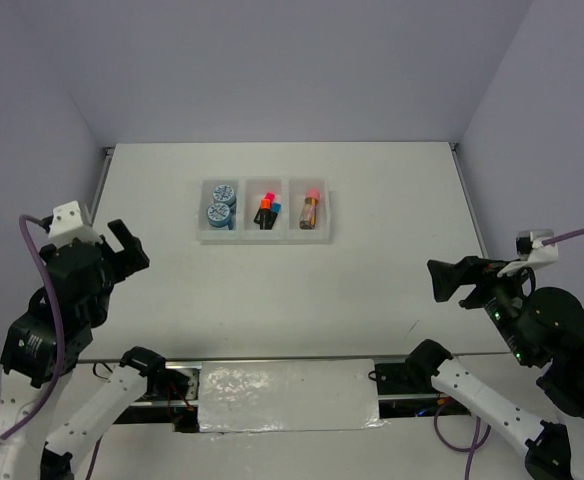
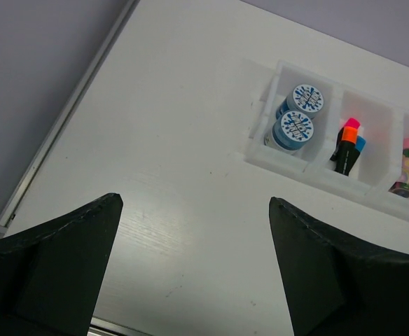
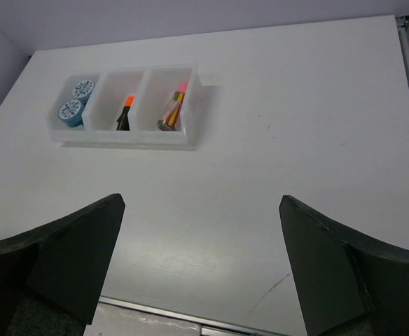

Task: Sort the stationery into containers
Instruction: Reset both arms

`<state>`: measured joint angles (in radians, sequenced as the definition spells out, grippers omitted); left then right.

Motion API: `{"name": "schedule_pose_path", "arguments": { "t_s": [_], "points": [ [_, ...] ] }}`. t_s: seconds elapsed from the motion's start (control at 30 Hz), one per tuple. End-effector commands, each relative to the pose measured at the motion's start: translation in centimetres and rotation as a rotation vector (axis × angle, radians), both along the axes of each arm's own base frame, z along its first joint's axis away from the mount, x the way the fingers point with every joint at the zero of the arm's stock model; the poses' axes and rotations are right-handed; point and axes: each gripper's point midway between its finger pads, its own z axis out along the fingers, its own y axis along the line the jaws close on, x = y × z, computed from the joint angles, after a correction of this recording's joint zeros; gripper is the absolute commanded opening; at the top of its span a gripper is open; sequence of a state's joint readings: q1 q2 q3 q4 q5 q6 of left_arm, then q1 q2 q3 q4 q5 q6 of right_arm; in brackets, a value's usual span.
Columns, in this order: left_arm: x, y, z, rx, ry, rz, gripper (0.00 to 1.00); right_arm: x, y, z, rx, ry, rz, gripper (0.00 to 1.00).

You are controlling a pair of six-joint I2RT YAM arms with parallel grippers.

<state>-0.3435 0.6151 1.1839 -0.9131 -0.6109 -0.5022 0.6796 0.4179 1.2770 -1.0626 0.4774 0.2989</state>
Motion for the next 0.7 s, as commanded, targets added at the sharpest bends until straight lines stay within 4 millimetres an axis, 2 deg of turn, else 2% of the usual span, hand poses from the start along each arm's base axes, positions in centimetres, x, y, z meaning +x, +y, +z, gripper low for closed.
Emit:
{"name": "schedule_pose_path", "arguments": {
  "t_s": [0.0,0.1,0.23,0.33,0.67],
  "points": [
    [-0.9,1.0,-1.2,0.041,-0.007,0.019,0.99,-0.5,-1.0,-1.1,0.006,0.02,-0.04,1.0],
    [-1.7,1.1,-2.3,0.02,-0.038,0.013,0.99,-0.9,-0.9,-1.4,0.028,0.018,-0.024,1.0],
    [-2.7,1.6,-1.8,0.005,-0.084,0.026,0.99,-1.1,-1.0,-2.0,0.031,0.031,-0.028,1.0],
    [-2.7,1.4,-2.0,0.004,-0.078,0.013,0.99,-0.9,-0.9,-2.5,0.035,0.039,-0.035,1.0],
    [-2.7,1.4,-2.1,-0.003,-0.077,0.017,0.99,-0.5,-0.2,-2.4,0.042,0.034,-0.018,1.0]
  ]
}}
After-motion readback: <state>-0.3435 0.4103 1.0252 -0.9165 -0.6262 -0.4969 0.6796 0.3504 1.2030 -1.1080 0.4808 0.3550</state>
